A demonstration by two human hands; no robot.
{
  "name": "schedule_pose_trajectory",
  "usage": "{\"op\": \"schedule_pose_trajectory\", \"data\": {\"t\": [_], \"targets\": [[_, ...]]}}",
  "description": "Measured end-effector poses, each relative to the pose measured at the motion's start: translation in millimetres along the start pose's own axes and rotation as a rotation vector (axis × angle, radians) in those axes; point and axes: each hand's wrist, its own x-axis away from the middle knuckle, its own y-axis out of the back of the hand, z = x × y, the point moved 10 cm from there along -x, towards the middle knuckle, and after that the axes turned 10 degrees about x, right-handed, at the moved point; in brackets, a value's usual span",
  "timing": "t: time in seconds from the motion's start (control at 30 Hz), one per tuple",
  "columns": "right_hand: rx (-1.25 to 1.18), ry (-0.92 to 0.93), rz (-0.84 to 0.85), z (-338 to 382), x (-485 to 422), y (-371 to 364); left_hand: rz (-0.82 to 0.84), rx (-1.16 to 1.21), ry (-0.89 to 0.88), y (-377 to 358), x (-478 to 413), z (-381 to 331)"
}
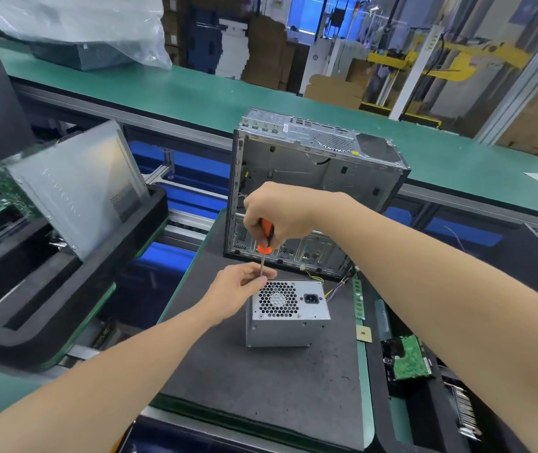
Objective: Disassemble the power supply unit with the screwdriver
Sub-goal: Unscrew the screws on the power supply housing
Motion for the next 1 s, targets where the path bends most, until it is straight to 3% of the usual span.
{"op": "schedule_pose_trajectory", "data": {"t": [0.17, 0.3, 0.4, 0.5, 0.57, 1.0], "targets": [[0.029, -0.015, -0.054, 9.0, 6.1, 2.6, -0.088, -0.212, -0.089, 5.5, -1.2, -16.6], [0.031, -0.539, -0.231, -31.0, 24.6, 16.0, -0.121, -0.239, -0.136, -0.9, 1.0, -21.6], [-0.113, -0.725, -0.137, -44.6, 30.5, 6.1, -0.127, -0.227, -0.148, -2.8, 2.3, -22.4], [-0.336, -0.686, -0.043, -45.4, 26.7, -2.5, -0.092, -0.21, -0.139, -3.7, 1.4, -21.2], [-0.349, -0.615, 0.012, -41.0, 24.4, -3.7, -0.067, -0.202, -0.136, -3.0, 1.1, -22.1], [0.042, -0.02, 0.056, -3.1, 13.6, 10.1, 0.081, -0.175, -0.032, -4.0, -1.5, -28.3]]}}
